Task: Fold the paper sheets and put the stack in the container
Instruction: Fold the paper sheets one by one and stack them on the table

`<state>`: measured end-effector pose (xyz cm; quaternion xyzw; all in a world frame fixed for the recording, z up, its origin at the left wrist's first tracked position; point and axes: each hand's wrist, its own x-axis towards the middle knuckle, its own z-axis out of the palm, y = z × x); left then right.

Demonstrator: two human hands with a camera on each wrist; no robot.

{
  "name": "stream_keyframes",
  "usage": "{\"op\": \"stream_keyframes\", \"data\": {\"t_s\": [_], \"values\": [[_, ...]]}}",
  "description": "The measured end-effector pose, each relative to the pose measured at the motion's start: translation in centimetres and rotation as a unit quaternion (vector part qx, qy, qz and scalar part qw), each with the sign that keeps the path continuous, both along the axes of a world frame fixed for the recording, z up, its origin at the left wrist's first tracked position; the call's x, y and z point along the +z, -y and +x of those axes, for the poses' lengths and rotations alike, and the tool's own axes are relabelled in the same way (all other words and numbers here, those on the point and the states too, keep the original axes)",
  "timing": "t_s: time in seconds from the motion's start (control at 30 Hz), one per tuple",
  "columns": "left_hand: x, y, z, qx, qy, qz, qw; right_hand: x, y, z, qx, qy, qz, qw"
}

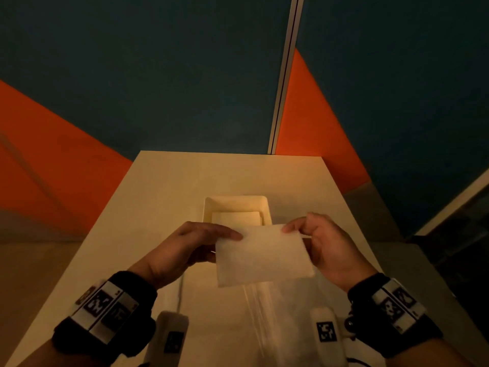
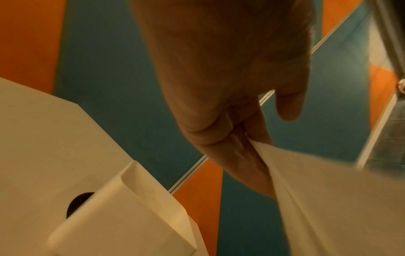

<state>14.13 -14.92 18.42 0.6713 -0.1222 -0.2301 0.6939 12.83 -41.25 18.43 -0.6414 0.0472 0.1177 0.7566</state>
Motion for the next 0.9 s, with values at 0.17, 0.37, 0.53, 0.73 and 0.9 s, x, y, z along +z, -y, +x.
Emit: {"op": "stream_keyframes", "data": {"t_s": [0.17,0.37,0.53,0.73,0.9], "values": [[0.5,0.1,-0.4,-0.067,-0.015,0.036,0.997,-0.3,-1.2,0.2,0.081,0.066,-0.136,0.985],[-1.5,-0.3,-0.7,-0.030,-0.019,0.100,0.994,-0.7,-3.1,0.2,0.097,0.060,-0.149,0.982],[-5.7,-5.7,-1.5,0.241,-0.051,0.130,0.960,-3.0,0.0,1.0,-0.047,-0.011,-0.173,0.984],[-11.4,-10.7,-2.9,0.325,-0.110,0.265,0.901,-7.5,5.9,1.9,-0.183,-0.096,-0.304,0.930],[-14.1,-11.4,-3.4,0.292,-0.089,0.404,0.862,-9.6,8.0,2.9,-0.077,-0.109,-0.494,0.859]]}}
